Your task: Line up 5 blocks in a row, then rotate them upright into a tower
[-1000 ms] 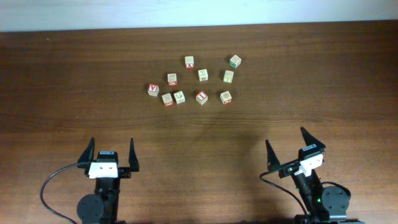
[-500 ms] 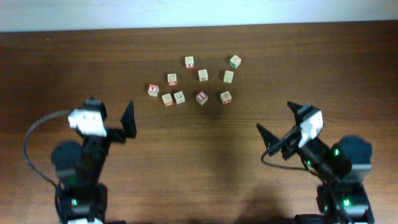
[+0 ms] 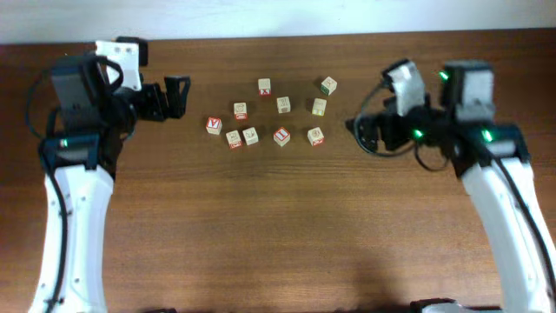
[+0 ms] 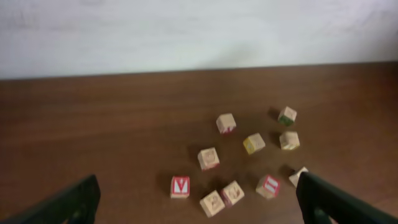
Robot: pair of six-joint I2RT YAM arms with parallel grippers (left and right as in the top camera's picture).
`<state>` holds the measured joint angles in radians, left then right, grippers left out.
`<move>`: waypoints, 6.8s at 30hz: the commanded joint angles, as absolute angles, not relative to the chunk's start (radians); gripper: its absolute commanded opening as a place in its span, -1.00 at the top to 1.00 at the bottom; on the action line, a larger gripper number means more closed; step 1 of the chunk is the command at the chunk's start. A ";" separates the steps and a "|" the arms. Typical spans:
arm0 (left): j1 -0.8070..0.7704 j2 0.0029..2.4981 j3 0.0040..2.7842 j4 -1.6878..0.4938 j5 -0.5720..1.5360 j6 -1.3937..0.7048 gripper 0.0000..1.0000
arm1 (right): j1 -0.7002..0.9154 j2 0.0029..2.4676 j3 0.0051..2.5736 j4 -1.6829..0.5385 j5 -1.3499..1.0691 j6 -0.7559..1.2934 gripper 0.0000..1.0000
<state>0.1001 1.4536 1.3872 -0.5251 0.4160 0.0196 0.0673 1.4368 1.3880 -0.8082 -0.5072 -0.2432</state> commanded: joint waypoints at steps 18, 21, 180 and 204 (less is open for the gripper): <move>0.057 1.547 1.418 -0.562 0.423 0.046 -0.98 | 0.328 2.019 1.597 -0.665 0.014 -0.046 -0.36; 0.057 1.547 1.418 -0.562 0.423 0.046 -0.98 | 0.346 2.075 1.597 -0.627 0.027 0.027 -0.22; 0.056 1.547 1.418 -0.563 0.423 0.046 -0.98 | 0.624 2.399 1.898 -0.556 -0.033 0.112 0.21; 0.055 1.547 1.418 -0.563 0.423 0.046 -0.98 | 0.568 2.167 1.647 -0.961 0.109 0.638 0.44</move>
